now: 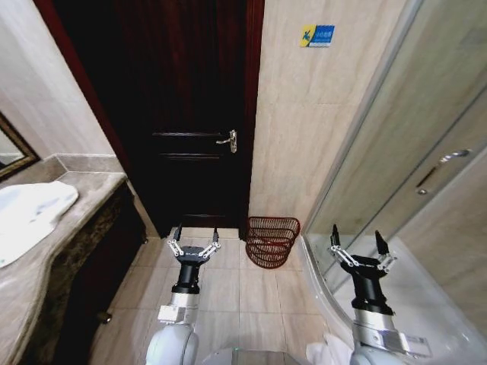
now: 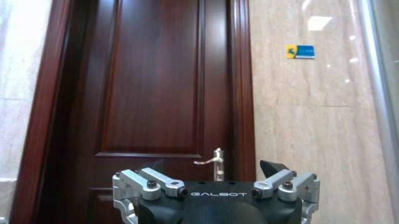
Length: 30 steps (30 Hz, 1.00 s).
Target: Discard the used towel into the hamper.
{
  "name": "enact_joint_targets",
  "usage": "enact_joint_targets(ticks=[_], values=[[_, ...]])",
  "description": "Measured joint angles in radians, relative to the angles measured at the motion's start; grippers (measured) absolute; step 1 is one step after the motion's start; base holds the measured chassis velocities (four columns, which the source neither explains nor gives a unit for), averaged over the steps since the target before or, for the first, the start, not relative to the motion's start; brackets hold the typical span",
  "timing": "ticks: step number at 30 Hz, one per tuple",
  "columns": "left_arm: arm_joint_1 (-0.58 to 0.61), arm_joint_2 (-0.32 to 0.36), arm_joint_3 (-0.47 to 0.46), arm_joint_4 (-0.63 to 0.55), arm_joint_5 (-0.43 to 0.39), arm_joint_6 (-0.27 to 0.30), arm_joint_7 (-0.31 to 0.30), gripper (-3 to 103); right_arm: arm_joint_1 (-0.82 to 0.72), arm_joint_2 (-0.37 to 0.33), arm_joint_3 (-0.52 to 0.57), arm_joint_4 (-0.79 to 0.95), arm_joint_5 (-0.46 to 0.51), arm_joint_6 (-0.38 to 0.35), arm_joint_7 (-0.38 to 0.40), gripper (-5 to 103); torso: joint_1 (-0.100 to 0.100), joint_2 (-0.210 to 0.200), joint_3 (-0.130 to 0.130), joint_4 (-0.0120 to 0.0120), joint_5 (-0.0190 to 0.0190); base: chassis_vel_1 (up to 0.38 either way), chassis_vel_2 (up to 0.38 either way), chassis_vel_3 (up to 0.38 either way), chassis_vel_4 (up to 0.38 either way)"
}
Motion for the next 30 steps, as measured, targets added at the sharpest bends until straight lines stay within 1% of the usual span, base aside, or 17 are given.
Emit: enact_joint_targets(ticks=[13,18,30], values=[[0.005,0.0,-0.004,-0.01,-0.018,0.007,-0.019,100,0.009,-0.003,0.002,-0.01,0.028,0.019,-0.001,100,-0.001,0.001,0.0,-0.0002,-0.0001,0.051,-0.008,0.008,0.051],[0.006,0.0,-0.004,-0.009,-0.02,0.007,-0.027,100,0.017,-0.014,0.012,-0.016,0.053,0.02,-0.002,100,-0.001,0.0,0.0,-0.0002,-0.0001,0.045,0.079,0.077,0.038],[0.011,0.0,-0.007,-0.012,-0.02,0.005,-0.03,100,0.029,-0.017,0.015,-0.024,0.067,0.04,0.0,100,-0.001,0.0,0.0,-0.0001,-0.0001,0.106,0.094,0.094,0.104]])
